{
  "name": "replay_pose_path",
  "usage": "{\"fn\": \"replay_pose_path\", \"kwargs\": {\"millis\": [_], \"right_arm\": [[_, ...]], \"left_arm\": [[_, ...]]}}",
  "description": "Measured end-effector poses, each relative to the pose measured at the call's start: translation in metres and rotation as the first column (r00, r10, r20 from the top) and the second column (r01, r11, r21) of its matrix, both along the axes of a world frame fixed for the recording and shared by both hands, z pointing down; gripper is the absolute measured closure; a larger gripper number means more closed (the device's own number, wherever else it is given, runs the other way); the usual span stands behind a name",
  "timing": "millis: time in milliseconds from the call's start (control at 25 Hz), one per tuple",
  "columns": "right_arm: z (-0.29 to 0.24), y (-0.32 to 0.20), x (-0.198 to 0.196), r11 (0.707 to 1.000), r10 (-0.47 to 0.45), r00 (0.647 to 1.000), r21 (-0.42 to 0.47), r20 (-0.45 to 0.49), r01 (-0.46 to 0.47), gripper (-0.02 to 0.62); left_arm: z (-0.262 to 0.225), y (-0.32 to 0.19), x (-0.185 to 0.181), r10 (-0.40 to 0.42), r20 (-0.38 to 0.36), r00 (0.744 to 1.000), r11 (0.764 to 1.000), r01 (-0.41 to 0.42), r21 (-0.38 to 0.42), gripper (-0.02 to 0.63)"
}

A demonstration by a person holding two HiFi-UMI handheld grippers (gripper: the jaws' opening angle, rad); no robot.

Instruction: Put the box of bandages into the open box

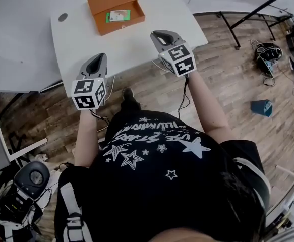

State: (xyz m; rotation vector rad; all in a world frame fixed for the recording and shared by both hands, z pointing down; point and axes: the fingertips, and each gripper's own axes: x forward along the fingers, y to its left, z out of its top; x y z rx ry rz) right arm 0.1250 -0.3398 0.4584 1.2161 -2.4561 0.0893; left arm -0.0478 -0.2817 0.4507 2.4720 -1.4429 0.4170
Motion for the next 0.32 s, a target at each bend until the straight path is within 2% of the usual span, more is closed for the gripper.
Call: {"fn": "replay_pose_path", "kwargs": {"millis": [320], "right_arm": [[0.014, 0.057, 0.011, 0.999, -0.006, 0.999, -0.042, 0.043, 0.007, 0.54]], "left_arm": [[0.015, 0.052, 0.014, -0.005, -0.004, 1.0, 1.0, 0.005, -0.023, 0.586]]}}
